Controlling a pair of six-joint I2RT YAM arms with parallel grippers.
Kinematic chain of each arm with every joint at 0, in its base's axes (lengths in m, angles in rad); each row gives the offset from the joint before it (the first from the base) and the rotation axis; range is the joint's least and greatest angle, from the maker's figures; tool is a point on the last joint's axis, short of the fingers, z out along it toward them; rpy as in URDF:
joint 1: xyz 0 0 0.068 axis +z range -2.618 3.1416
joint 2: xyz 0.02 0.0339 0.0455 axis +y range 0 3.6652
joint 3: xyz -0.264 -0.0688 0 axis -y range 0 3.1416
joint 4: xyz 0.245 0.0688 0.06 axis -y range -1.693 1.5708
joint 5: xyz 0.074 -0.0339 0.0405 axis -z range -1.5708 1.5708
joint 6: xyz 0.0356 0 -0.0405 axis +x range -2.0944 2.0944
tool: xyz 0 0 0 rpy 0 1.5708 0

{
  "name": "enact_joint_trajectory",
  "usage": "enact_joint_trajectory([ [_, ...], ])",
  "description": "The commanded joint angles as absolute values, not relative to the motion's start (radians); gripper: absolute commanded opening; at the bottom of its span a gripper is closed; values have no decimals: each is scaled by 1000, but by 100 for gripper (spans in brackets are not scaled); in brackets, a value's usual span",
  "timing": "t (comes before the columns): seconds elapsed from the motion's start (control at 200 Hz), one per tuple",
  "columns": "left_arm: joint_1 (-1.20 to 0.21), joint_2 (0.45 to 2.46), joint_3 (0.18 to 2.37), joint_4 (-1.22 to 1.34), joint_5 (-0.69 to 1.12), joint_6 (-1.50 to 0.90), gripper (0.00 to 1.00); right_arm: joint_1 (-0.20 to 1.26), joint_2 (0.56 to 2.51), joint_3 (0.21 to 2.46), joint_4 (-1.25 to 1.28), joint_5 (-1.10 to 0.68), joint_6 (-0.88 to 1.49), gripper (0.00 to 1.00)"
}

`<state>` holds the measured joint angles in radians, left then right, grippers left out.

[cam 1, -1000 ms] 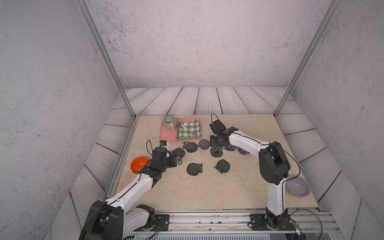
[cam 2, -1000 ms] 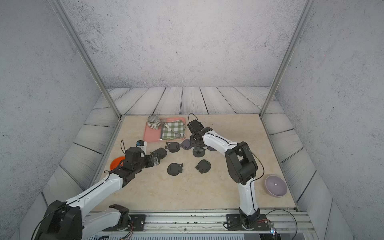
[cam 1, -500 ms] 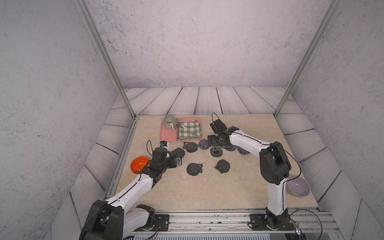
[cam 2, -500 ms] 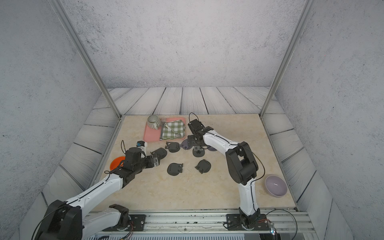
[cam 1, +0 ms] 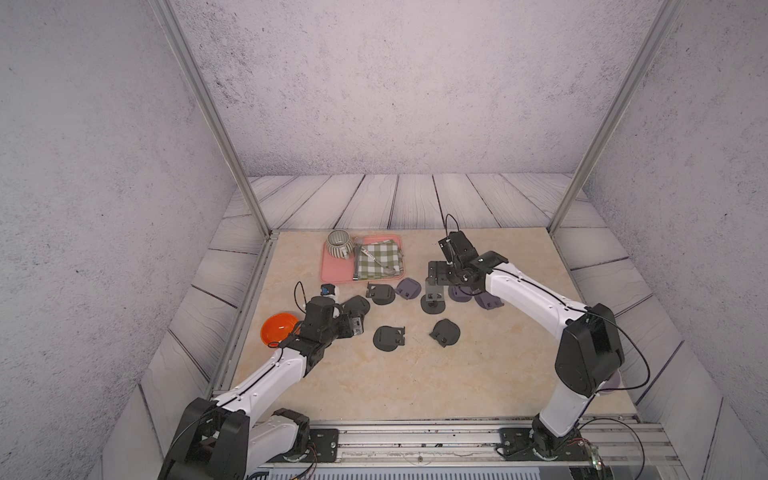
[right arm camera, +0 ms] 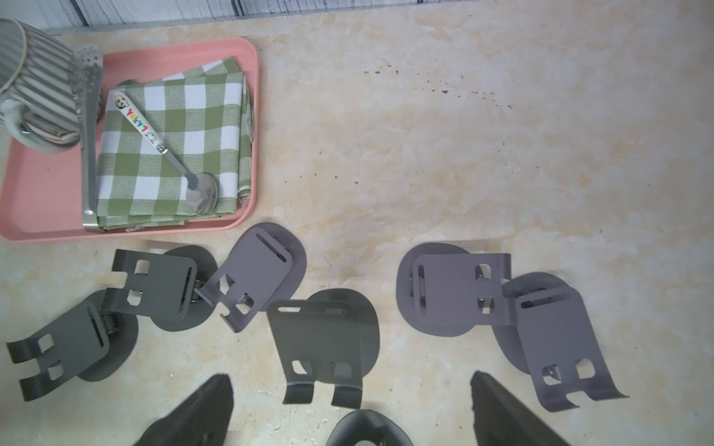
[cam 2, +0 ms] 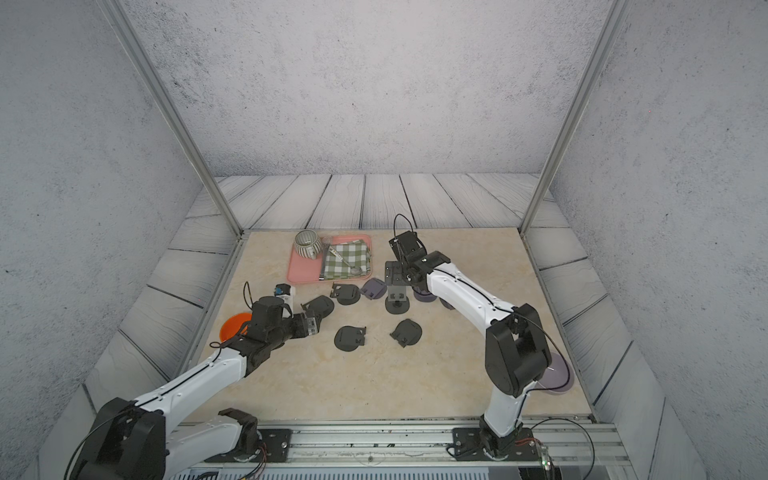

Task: Open the phone stand
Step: Place the phone stand at the center of the board, then pick up the phone stand at the center of the board.

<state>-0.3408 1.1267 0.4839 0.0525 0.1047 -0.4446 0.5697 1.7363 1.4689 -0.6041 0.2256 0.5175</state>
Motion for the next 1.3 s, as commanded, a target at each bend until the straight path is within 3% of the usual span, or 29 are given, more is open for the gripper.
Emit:
enact_joint_trajectory([
  [0.0,-347,1129,480,65,126,-432,98,547,1702,1441,-639,258,475,99],
  [0.435,-419,1179,528,48,125,-406,98,387,1644,1273,-599,205,389,99],
  [0.946,-483,1224,576,65,182,-360,98,202,1830,1313,-638,86,303,99],
  [1.291,-510,1272,594,87,189,-359,99,160,1924,1322,-619,24,270,99],
])
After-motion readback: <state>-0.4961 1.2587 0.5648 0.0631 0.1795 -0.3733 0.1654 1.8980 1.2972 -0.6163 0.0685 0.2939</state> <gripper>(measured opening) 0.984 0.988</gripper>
